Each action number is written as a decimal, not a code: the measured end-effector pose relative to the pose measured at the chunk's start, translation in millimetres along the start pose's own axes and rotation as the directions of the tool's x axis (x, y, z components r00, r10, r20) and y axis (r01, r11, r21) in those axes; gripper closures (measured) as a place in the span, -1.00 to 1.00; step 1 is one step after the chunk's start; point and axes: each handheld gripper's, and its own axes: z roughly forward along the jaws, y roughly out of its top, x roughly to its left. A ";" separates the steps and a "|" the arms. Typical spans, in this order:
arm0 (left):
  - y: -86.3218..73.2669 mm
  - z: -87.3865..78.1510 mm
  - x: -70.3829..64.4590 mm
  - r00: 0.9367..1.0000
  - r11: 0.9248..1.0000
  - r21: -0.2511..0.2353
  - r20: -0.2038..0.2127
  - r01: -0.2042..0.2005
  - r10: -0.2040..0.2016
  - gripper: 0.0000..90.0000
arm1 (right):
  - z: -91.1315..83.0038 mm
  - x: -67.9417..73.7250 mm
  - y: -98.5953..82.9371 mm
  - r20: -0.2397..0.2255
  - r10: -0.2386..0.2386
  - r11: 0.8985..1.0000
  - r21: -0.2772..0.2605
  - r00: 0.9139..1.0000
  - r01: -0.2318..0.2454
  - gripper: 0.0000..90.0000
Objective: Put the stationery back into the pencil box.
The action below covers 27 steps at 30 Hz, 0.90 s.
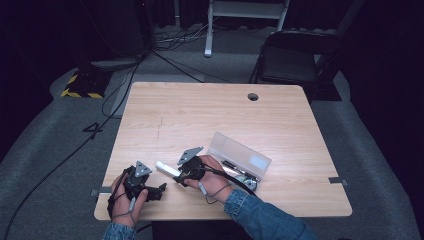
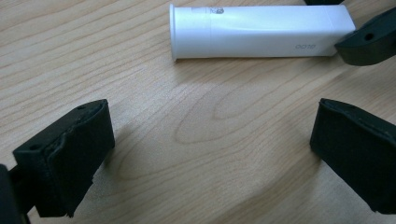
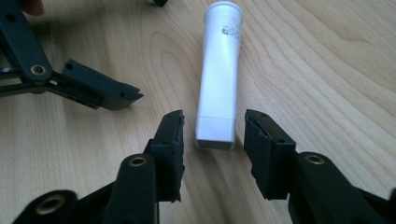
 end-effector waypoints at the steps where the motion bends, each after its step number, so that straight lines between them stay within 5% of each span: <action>1: 0.0 0.0 0.0 1.000 1.000 0.000 0.000 0.000 0.000 -1.00 | 1.4 0.0 -0.1 0.006 -0.004 1.000 0.003 1.000 0.004 0.37; 5: 0.0 0.0 0.0 1.000 1.000 0.000 0.000 0.000 0.000 -1.00 | 3.1 -0.6 0.8 0.017 -0.021 1.000 0.005 1.000 0.020 0.57; 14: 0.0 0.0 -0.1 1.000 1.000 0.000 0.000 0.001 -0.001 -1.00 | -0.2 -0.7 1.1 0.041 -0.032 0.999 0.012 0.999 0.031 0.60; 27: 1.2 1.3 0.5 1.000 1.000 -0.004 0.000 0.004 -0.004 -1.00 | -34.0 -8.3 4.0 0.047 -0.002 0.999 -0.041 0.999 0.004 0.60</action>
